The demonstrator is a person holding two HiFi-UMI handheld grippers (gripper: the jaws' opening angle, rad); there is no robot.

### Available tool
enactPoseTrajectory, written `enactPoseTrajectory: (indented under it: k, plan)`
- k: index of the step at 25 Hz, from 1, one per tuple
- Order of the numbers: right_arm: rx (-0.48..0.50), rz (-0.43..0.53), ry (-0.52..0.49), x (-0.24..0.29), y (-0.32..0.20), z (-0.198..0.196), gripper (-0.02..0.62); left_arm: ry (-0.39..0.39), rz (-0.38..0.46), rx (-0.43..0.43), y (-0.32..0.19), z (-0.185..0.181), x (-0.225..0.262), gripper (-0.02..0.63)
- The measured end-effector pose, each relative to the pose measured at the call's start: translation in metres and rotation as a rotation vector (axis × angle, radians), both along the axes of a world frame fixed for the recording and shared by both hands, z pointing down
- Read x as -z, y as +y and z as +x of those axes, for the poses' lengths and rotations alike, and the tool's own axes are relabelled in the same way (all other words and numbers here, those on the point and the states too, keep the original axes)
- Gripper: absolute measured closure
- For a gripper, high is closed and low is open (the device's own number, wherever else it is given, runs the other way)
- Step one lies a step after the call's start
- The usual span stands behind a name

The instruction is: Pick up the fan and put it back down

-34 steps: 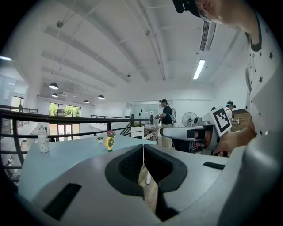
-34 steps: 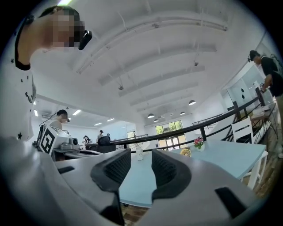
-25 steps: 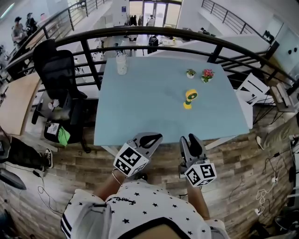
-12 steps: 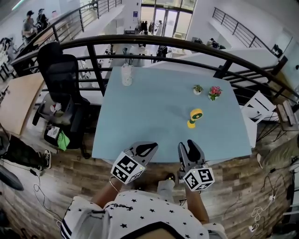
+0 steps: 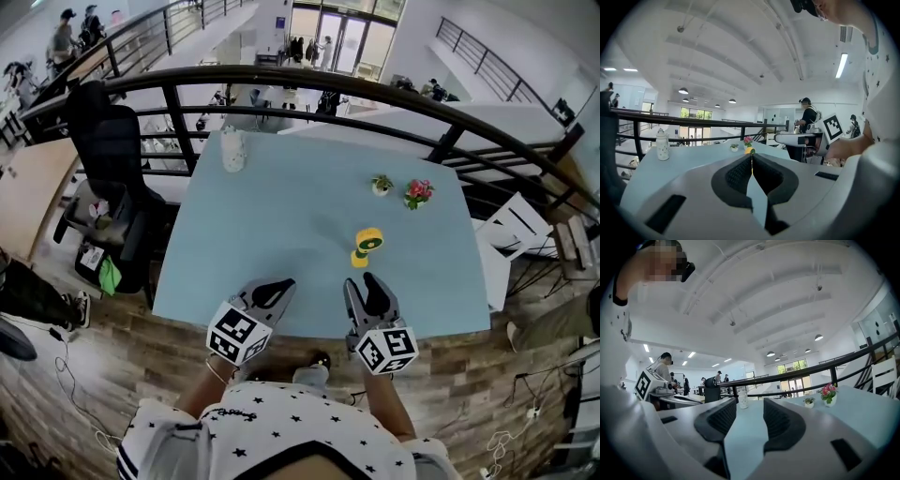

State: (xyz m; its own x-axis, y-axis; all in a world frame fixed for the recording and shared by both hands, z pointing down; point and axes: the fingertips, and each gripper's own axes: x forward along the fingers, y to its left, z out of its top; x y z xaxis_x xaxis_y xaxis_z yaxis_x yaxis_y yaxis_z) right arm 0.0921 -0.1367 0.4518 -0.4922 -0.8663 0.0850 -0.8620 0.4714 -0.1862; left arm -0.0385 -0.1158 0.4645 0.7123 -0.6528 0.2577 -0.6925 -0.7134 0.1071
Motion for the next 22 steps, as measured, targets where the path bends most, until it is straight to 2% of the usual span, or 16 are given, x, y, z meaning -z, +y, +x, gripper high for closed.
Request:
enactPoseTrajectory:
  k: [6,11,16,22]
  plan:
    - [-0.008,-0.035,0.021,-0.017,-0.023,0.047,0.422,-0.014,0.001,0.033,-0.020,0.039,-0.001,0.577]
    - [-0.014,-0.088,0.080,-0.050,-0.040,0.076,0.402,-0.039,-0.004,0.070,-0.027,0.058,-0.002,0.577]
    - [0.005,-0.142,0.104,-0.081,-0.051,0.090,0.377,-0.074,-0.011,0.128,-0.030,0.065,-0.003,0.577]
    - [0.023,-0.182,0.142,-0.109,-0.068,0.102,0.377,-0.083,-0.013,0.205,-0.039,0.073,-0.001,0.577]
